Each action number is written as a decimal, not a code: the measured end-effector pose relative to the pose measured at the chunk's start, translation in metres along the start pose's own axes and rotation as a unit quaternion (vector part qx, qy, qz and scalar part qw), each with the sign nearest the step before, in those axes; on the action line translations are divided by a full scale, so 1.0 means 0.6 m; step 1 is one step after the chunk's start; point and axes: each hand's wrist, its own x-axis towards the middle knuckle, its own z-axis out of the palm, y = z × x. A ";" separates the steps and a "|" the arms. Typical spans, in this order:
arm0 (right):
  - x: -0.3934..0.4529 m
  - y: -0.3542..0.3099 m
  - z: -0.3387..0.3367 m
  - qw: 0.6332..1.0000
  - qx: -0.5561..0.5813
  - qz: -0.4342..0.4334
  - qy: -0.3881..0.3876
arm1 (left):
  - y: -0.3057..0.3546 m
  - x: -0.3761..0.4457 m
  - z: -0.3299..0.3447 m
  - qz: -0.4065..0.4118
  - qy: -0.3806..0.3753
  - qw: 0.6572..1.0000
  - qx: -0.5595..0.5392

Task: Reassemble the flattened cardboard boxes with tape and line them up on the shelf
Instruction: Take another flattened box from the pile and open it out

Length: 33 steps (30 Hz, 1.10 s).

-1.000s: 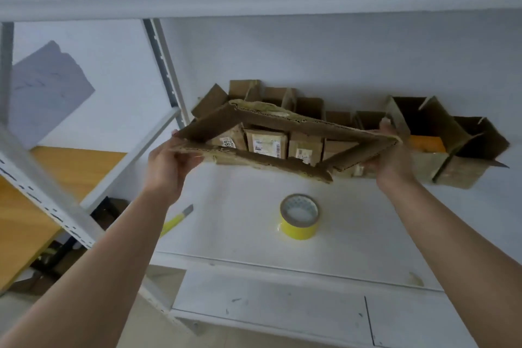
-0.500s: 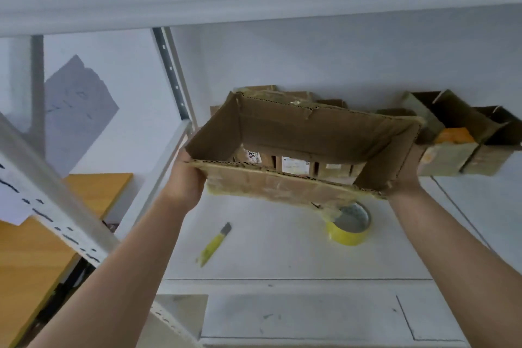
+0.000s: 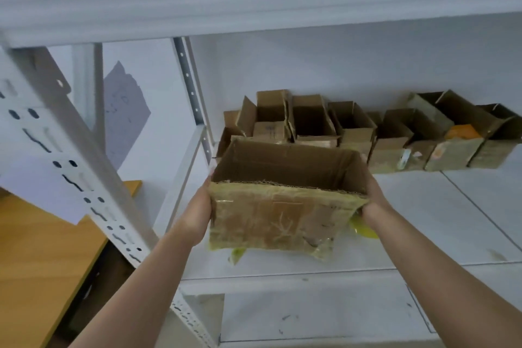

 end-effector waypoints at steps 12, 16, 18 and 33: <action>0.032 -0.022 -0.124 0.988 0.134 0.071 -0.023 | -0.038 0.031 0.145 -0.050 -0.064 0.996 -0.041; 0.034 -0.051 -0.150 0.990 0.122 0.068 -0.018 | -0.041 0.040 0.173 -0.051 -0.075 0.993 -0.070; 0.038 -0.057 -0.150 0.997 0.051 0.057 0.009 | -0.040 0.046 0.169 -0.065 -0.073 0.990 -0.103; 0.020 -0.045 -0.153 0.985 -0.021 -0.145 -0.090 | -0.057 0.042 0.180 -0.068 0.025 0.988 -0.133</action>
